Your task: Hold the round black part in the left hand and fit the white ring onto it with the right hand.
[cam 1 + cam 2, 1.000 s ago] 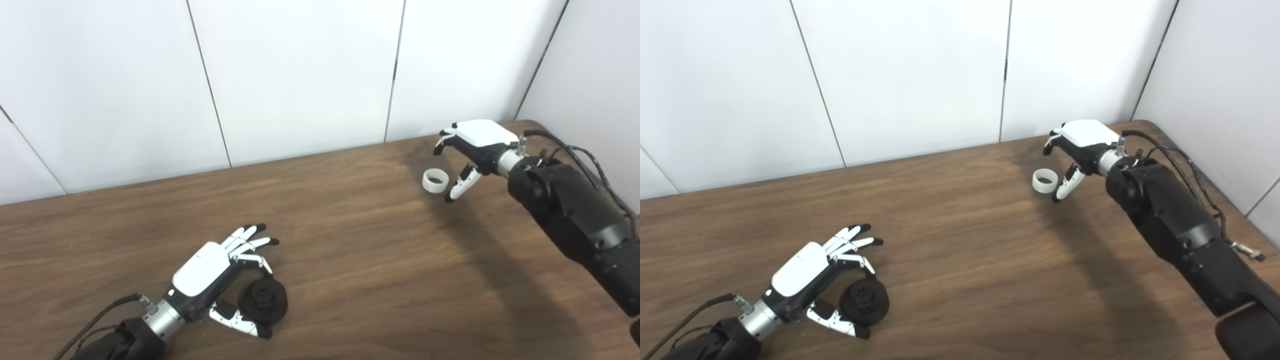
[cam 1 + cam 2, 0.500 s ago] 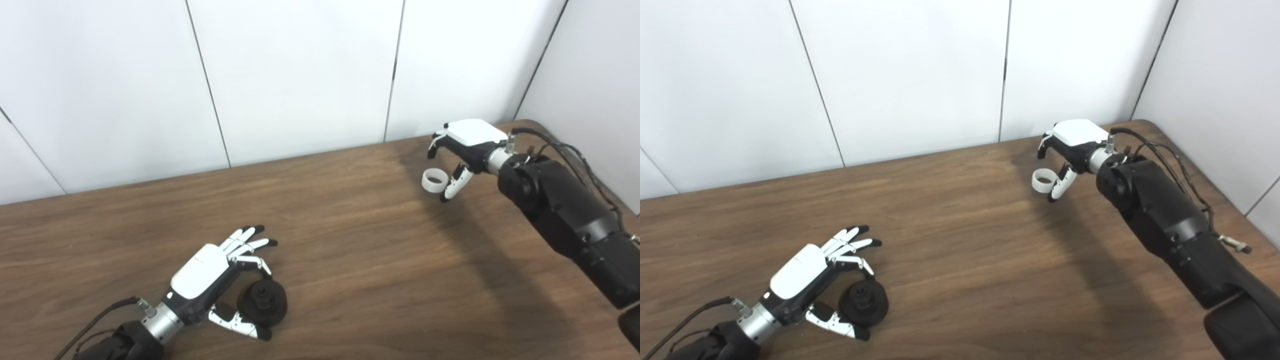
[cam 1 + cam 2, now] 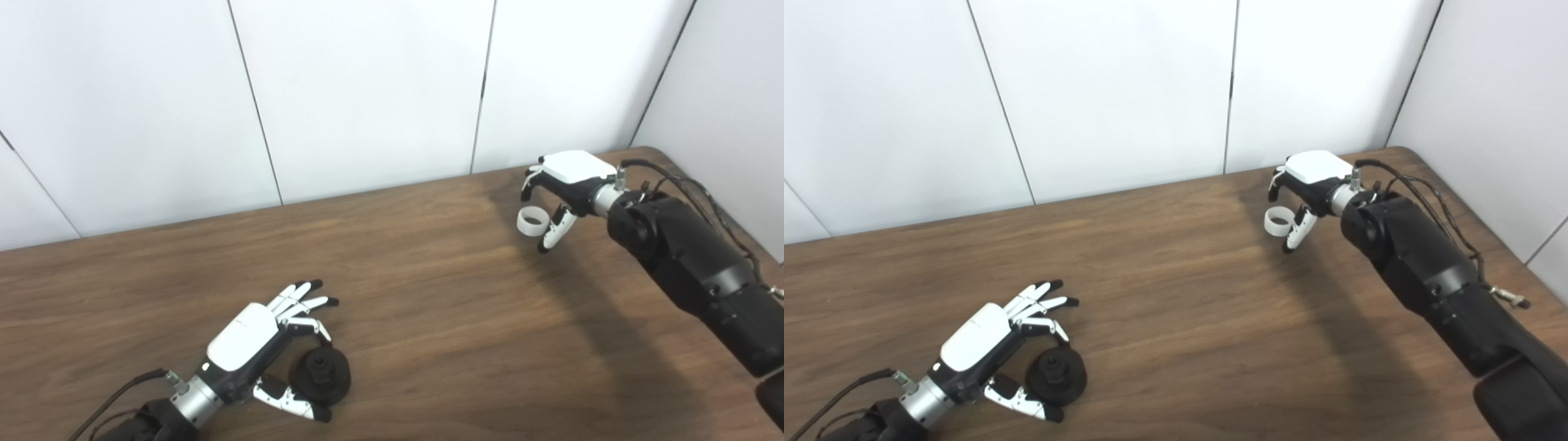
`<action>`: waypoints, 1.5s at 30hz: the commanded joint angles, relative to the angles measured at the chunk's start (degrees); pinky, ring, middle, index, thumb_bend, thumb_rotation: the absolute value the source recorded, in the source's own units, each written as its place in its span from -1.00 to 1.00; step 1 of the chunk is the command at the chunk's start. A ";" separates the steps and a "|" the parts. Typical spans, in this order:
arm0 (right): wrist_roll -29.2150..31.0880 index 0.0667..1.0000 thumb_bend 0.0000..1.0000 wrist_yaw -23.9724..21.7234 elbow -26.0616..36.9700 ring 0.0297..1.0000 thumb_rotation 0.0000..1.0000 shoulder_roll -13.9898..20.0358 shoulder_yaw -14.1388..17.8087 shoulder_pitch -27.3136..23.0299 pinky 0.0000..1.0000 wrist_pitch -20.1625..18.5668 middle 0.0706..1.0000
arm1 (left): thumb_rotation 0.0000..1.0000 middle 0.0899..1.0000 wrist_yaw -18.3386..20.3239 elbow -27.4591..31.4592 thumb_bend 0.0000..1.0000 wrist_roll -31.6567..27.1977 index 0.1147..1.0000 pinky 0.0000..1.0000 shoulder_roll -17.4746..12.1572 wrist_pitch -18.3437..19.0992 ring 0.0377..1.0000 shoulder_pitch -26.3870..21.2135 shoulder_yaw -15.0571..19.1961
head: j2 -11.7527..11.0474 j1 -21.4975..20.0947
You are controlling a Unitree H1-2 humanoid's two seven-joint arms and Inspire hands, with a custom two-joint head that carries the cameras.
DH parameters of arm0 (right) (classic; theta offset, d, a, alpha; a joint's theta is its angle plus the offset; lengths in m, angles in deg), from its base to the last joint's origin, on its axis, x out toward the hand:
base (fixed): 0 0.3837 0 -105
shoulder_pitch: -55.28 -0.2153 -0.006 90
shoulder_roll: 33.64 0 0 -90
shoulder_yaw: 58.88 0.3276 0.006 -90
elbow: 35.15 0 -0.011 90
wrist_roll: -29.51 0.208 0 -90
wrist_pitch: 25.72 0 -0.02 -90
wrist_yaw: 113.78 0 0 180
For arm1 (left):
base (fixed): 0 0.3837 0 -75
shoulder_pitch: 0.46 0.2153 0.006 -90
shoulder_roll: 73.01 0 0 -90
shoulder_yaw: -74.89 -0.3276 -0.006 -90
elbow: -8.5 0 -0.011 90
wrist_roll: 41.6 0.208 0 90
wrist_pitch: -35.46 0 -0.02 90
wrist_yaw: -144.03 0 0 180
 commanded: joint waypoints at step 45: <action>-2.27 -0.11 0.05 6.88 -2.35 0.90 -0.72 -0.06 0.42 -2.29 1.00 1.63 0.54 | -0.88 0.77 8.07 3.44 0.05 2.27 -0.17 1.00 -2.55 0.38 1.00 4.17 2.99 | 1.25 0.32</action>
